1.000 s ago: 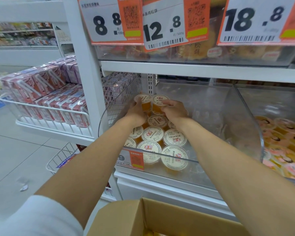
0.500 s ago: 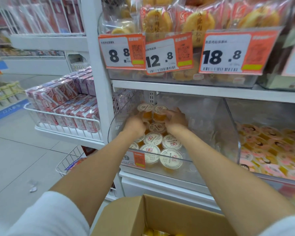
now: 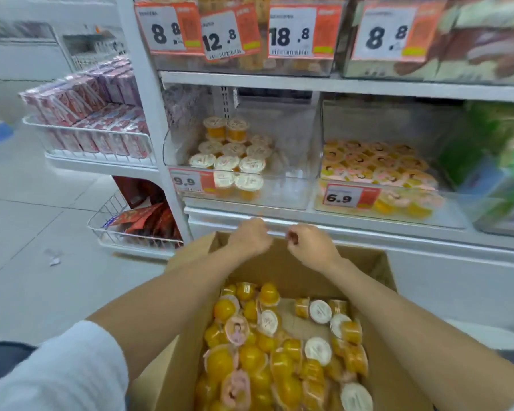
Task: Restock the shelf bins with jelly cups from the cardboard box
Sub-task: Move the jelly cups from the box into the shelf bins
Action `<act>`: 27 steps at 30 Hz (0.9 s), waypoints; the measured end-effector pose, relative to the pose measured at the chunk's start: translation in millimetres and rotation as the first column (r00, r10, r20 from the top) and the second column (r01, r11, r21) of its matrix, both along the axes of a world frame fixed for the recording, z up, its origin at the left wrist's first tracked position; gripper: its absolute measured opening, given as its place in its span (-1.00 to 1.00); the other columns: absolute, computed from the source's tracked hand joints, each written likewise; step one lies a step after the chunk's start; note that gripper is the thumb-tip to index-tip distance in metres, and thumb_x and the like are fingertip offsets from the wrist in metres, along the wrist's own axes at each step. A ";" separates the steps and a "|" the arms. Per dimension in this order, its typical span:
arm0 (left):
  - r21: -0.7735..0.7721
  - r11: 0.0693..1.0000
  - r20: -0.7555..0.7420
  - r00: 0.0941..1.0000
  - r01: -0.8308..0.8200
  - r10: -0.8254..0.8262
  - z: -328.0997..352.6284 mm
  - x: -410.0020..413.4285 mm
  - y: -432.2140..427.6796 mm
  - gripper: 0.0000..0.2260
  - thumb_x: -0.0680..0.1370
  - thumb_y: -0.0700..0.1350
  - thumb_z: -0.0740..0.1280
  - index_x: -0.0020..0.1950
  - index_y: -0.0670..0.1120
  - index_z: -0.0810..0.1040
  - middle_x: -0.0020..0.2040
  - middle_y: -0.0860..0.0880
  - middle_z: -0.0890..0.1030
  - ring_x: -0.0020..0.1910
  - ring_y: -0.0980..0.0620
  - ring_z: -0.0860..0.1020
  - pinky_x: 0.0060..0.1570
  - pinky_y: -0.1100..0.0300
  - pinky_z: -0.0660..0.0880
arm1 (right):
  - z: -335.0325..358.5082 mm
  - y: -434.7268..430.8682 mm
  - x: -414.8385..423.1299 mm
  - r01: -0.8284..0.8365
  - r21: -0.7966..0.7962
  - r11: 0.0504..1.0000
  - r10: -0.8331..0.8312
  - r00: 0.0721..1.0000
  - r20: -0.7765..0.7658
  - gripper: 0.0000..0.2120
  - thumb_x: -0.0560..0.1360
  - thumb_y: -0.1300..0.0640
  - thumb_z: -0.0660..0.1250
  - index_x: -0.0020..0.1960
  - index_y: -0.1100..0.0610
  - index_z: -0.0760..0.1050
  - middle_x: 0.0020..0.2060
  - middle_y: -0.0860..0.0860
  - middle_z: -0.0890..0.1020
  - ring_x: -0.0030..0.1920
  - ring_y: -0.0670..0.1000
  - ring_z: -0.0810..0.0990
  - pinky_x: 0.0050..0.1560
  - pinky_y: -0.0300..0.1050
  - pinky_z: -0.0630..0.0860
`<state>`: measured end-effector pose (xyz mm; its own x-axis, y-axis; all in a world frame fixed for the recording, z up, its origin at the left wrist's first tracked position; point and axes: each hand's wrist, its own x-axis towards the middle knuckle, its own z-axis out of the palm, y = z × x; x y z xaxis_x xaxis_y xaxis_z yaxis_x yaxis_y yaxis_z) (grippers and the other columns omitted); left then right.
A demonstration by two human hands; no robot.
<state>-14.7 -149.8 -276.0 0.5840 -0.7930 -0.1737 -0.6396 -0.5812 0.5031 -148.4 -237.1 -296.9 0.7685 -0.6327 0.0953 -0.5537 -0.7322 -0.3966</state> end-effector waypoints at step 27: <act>0.249 0.941 -0.228 0.930 -0.231 0.289 -256.2 -1.9 -9.5 -0.63 0.42 0.07 0.49 0.11 -0.13 0.58 -0.05 -0.09 0.63 0.01 -0.04 0.57 0.03 0.14 0.48 | -309.0 34.5 -11.8 0.441 0.806 0.396 -0.184 0.898 -0.400 -0.71 0.45 0.11 0.45 0.14 0.17 0.58 0.05 0.08 0.67 0.03 0.08 0.64 0.05 -0.04 0.57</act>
<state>-16.7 -159.3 -532.3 0.6762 -0.5462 -0.4943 -0.3163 -0.8213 0.4747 -160.1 -202.6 -605.9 0.4121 -0.4774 -0.7760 -0.8237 0.1688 -0.5413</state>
